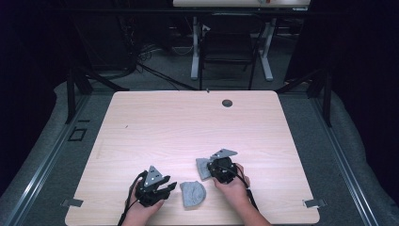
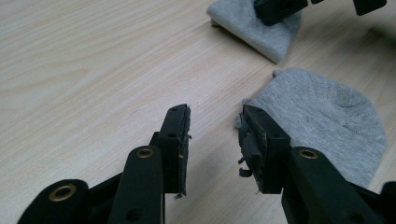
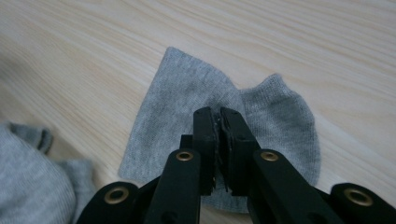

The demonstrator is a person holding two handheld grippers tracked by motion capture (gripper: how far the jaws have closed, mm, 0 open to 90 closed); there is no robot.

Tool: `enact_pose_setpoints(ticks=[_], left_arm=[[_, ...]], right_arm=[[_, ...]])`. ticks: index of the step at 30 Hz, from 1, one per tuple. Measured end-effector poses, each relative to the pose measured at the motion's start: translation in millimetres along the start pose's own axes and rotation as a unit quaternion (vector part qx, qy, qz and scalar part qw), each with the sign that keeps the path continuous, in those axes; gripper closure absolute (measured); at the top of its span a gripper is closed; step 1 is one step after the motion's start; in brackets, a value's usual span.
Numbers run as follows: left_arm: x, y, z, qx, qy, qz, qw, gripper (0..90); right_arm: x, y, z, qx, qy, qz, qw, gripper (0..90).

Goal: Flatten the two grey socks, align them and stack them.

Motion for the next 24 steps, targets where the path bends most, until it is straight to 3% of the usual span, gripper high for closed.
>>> enact_pose_setpoints(ticks=[5, 15, 24], left_arm=[[0.6, -0.3, 0.7, 0.000, 0.000, 0.003, 1.0000, 62.1], [1.9, -0.8, 1.8, 0.006, -0.002, -0.004, 1.0000, 62.0], [2.3, -1.1, 2.5, 0.005, -0.001, -0.003, 1.0000, 62.1]], right_arm=[[6.8, 6.0, -9.5, 0.002, 0.006, 0.005, 1.0000, 84.5], [15.2, 12.1, -13.7, 0.022, 0.009, 0.014, 0.9996, 83.4], [6.3, 14.5, -14.5, 0.009, 0.010, 0.026, 0.9996, 81.5]])
Point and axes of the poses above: each handheld gripper's, and its own axes: x roughly forward along the jaws, y roughly out of its top, z roughly to its right, the point moved 2 cm from there along x, roughly forward along the jaws, and after that the axes turned 7 degrees about -y, right-handed, at the moved point
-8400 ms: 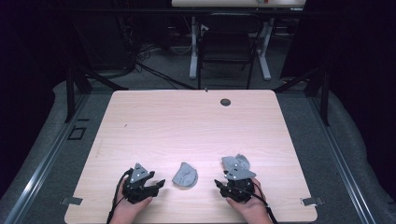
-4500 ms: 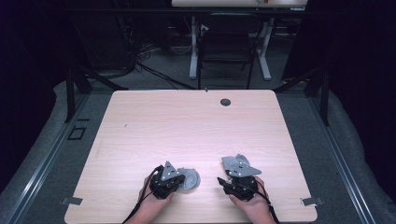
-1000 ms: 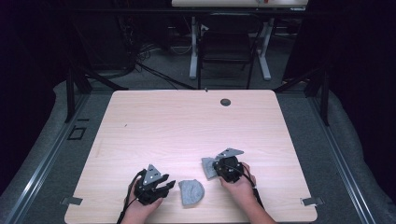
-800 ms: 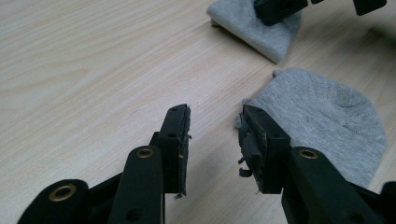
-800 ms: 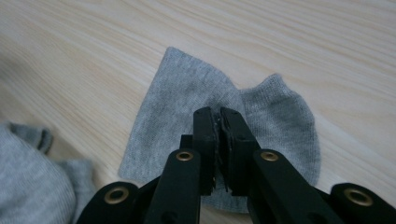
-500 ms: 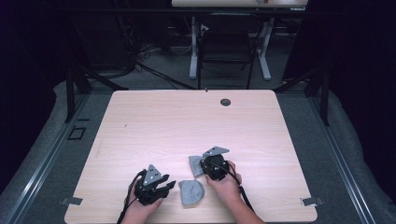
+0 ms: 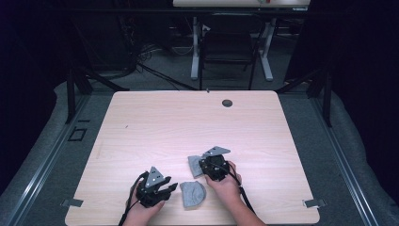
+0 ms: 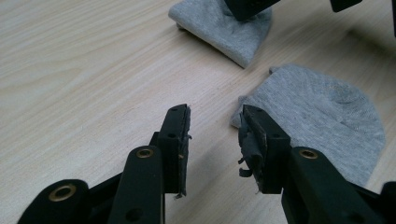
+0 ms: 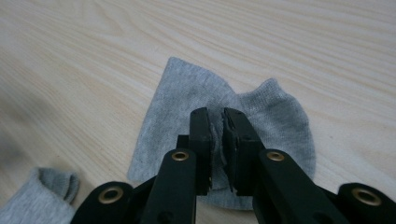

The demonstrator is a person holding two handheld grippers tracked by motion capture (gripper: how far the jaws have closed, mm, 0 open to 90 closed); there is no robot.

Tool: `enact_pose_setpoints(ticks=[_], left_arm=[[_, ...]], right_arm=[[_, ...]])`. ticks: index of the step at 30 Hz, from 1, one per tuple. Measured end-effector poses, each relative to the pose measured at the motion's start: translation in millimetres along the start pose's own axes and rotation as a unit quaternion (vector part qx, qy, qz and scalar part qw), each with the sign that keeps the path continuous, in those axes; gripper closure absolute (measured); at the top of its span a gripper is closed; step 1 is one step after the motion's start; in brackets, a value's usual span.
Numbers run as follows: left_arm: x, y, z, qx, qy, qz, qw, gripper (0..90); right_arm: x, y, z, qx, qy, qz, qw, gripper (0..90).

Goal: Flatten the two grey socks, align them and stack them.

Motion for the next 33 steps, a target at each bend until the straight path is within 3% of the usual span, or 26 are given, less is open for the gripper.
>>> enact_pose_setpoints(ticks=[5, 8, 14, 21, 27, 30, 32, 33], left_arm=[[0.0, 0.4, 0.6, 0.000, 0.001, 0.001, 1.0000, 62.0], [-0.1, 0.8, 1.5, 0.002, 0.000, 0.001, 1.0000, 62.0], [1.5, 2.6, 8.0, 0.008, -0.009, -0.002, 0.9999, 63.1], [3.1, 3.6, 16.1, 0.010, -0.018, -0.003, 0.9998, 65.0], [7.6, 4.0, 27.2, 0.020, -0.029, -0.012, 0.9993, 67.1], [9.5, 3.9, 31.2, 0.022, -0.035, -0.015, 0.9990, 68.2], [11.1, 3.1, 34.2, 0.022, -0.040, -0.019, 0.9988, 70.1], [12.3, 2.4, 35.4, 0.026, -0.042, -0.024, 0.9985, 72.6]], right_arm=[[-11.3, 0.8, 0.1, -0.017, -0.004, 0.005, 0.9998, 80.7], [-26.9, -0.6, 1.9, -0.020, -0.003, 0.021, 0.9996, 80.6], [-53.4, -9.6, 8.5, -0.033, -0.001, 0.023, 0.9992, 80.5], [-73.1, -21.3, 13.7, -0.026, 0.009, 0.026, 0.9993, 80.7], [-74.7, -35.9, 10.9, -0.020, 0.025, 0.012, 0.9994, 82.5], [-70.5, -40.7, 8.3, -0.030, 0.026, 0.002, 0.9992, 83.6], [-65.0, -45.5, 4.9, -0.036, 0.034, -0.008, 0.9987, 84.4], [-60.9, -49.3, -0.6, -0.044, 0.055, -0.014, 0.9974, 84.7]])
Point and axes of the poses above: each handheld gripper's, and its own axes: x roughly forward along the jaws, y roughly out of its top, z roughly to its right, the point moved 2 cm from there along x, roughly forward along the jaws, and after that the axes turned 7 degrees about -y, right-handed, at the moved point
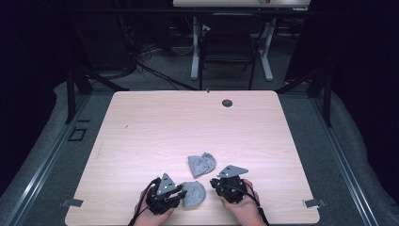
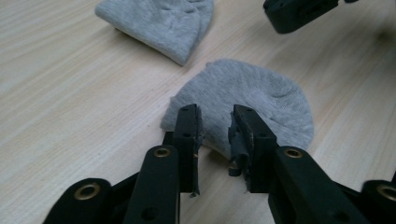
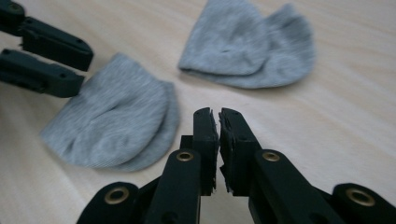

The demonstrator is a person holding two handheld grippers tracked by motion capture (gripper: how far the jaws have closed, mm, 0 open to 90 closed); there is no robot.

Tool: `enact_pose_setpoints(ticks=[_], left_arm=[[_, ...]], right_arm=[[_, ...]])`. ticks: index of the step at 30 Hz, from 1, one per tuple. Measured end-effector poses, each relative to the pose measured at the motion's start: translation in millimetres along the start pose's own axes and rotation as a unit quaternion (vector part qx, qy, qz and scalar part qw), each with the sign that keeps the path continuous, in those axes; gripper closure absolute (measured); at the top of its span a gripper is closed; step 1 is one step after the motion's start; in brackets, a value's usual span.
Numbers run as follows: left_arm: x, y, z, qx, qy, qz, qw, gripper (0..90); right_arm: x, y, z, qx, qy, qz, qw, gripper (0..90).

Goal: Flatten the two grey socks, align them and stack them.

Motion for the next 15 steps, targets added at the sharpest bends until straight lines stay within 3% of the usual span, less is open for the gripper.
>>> enact_pose_setpoints(ticks=[7, 8, 15], left_arm=[[6.5, -1.8, 0.0, 0.005, 0.002, -0.008, 1.0000, 72.5], [6.5, -1.8, 0.0, 0.005, 0.002, -0.008, 1.0000, 72.5], [9.9, -2.4, -5.3, 0.010, 0.006, -0.009, 0.9999, 72.8]], right_arm=[[7.5, -2.3, -11.2, -0.028, 0.028, -0.008, 0.9992, 84.7], [9.7, -2.3, -13.5, -0.023, 0.033, -0.002, 0.9992, 84.7], [14.4, -2.3, -17.7, -0.033, 0.039, -0.010, 0.9987, 86.0]])
Point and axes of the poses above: each handheld gripper's, and its own axes: x roughly forward along the jaws, y roughly out of its top, z roughly to its right, the point moved 2 cm from there along x, roughly forward along the jaws, and after that the axes turned 7 degrees about -y, right-handed, at the moved point
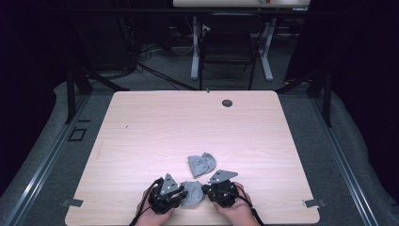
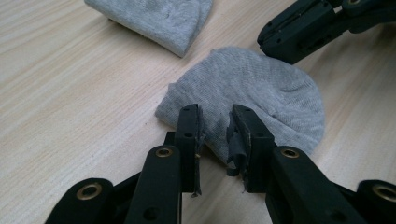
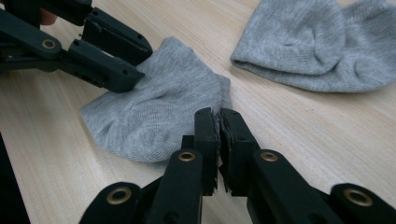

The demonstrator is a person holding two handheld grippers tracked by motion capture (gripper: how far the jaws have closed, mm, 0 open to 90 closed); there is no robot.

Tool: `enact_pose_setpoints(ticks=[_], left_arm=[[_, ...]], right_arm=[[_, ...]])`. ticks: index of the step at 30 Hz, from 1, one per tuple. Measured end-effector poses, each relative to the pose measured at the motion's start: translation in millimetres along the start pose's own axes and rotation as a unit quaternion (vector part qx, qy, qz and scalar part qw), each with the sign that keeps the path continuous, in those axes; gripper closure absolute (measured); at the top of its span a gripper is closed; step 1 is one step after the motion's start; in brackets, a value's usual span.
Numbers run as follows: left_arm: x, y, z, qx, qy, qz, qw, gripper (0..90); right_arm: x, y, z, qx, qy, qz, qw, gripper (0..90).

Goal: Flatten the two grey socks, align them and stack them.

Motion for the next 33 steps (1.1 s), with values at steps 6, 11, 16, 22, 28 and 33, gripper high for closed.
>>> enact_pose_setpoints(ticks=[6, 11, 16, 22, 28, 33], left_arm=[[2.5, 1.2, -4.1, 0.000, 0.002, 0.004, 1.0000, 71.7], [-3.2, 5.3, -1.6, -0.006, 0.001, 0.017, 0.9998, 70.1], [-8.1, 11.5, 12.5, 0.007, -0.019, 0.026, 0.9994, 67.4], [-2.9, 10.5, 22.2, 0.017, -0.025, 0.018, 0.9994, 63.5], [2.1, 7.9, 30.0, 0.033, -0.026, 0.009, 0.9991, 60.0], [7.3, 4.3, 34.0, 0.048, -0.018, -0.001, 0.9987, 56.7]], right_arm=[[0.5, -0.5, -0.9, 0.004, 0.009, -0.001, 0.9999, 86.3], [2.1, -1.3, -1.5, 0.005, 0.008, -0.004, 0.9999, 86.4], [3.6, -2.6, -1.0, 0.009, 0.006, -0.005, 0.9999, 87.2], [3.4, -2.8, -1.3, 0.011, 0.005, -0.007, 0.9999, 87.9], [3.3, -2.8, -0.4, 0.007, 0.004, -0.008, 0.9999, 88.2], [2.8, -2.8, 0.0, 0.008, 0.003, -0.012, 0.9999, 88.4]])
Point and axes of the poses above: each handheld gripper's, and its own axes: x roughly forward along the jaws, y roughly out of its top, z roughly to its right, the point moved 2 cm from there along x, roughly forward along the jaws, and after that the axes turned 7 degrees about -y, right-handed, at the moved point
